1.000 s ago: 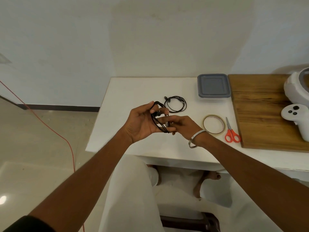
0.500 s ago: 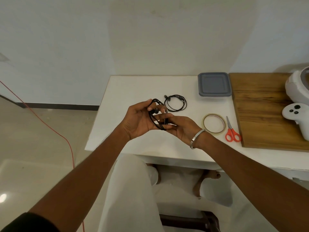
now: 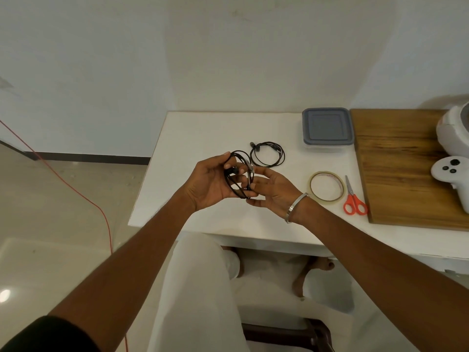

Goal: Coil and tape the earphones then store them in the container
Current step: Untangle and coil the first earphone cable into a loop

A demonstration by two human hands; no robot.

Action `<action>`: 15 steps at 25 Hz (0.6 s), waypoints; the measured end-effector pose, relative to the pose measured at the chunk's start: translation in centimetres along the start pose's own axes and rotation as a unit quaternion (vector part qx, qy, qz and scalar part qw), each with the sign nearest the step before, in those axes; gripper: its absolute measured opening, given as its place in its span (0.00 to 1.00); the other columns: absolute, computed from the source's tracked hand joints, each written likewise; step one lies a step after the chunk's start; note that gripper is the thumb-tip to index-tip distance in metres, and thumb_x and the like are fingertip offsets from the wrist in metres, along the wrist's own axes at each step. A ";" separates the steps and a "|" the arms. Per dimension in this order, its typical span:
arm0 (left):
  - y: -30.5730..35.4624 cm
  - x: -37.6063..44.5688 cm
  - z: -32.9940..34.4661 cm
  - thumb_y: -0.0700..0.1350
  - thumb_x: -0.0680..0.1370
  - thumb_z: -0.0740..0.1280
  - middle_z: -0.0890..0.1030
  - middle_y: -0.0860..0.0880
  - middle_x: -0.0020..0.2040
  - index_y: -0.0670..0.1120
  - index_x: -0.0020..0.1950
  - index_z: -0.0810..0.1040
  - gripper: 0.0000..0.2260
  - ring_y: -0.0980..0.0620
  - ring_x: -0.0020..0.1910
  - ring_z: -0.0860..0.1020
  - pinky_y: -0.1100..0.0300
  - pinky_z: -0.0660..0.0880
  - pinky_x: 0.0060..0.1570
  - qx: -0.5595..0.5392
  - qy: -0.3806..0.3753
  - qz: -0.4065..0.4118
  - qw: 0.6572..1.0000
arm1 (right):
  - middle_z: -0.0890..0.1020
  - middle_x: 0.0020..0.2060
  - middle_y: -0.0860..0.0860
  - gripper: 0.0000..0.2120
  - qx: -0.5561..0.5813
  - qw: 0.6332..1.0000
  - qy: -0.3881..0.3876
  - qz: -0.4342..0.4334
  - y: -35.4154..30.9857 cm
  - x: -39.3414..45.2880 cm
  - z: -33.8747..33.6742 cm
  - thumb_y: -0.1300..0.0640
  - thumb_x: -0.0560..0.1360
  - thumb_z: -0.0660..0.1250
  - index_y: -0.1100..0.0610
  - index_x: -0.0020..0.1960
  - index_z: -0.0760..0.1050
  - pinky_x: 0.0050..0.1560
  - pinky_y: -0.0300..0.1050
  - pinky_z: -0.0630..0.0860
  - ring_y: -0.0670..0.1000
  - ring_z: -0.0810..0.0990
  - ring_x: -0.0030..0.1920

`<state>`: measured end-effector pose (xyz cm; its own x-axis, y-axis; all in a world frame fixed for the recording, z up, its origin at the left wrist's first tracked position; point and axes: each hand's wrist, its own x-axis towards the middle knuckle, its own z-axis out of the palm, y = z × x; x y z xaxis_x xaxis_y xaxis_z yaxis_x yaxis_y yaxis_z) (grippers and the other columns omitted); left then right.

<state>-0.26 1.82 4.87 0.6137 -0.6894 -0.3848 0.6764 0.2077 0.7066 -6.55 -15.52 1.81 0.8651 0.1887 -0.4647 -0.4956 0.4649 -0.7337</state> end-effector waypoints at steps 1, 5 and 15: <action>0.0 0.0 -0.1 0.49 0.81 0.57 0.74 0.43 0.42 0.45 0.37 0.65 0.14 0.46 0.40 0.75 0.35 0.73 0.54 0.005 0.006 -0.001 1.000 | 0.81 0.41 0.52 0.17 -0.013 1.000 0.003 0.003 0.1 0.0 0.2 0.70 0.75 0.63 0.54 0.59 0.71 0.49 0.52 0.77 0.50 0.80 0.40; 0.0 0.2 -0.2 0.50 0.82 0.56 0.74 0.44 0.41 0.46 0.38 0.65 0.15 0.48 0.36 0.74 0.33 0.71 0.58 0.042 0.019 -0.012 0.999 | 0.76 0.37 0.52 0.14 -0.001 1.000 -0.006 0.029 0.0 0.2 0.4 0.68 0.76 0.57 0.56 0.56 0.73 0.48 0.49 0.72 0.48 0.74 0.34; -0.2 1.0 -1.0 0.51 0.84 0.54 0.75 0.47 0.40 0.47 0.38 0.67 0.16 0.49 0.41 0.76 0.42 0.76 0.56 0.111 0.065 -0.009 0.992 | 0.80 0.41 0.51 0.15 -0.075 0.996 0.019 -0.043 0.8 1.6 0.2 0.70 0.75 0.63 0.59 0.59 0.74 0.47 0.43 0.77 0.49 0.81 0.41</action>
<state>0.63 1.78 3.72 0.6596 -0.5935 -0.4612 0.5898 0.0283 0.8070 -5.54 -14.66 0.58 0.9028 0.1187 -0.4134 -0.4280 0.3428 -0.8363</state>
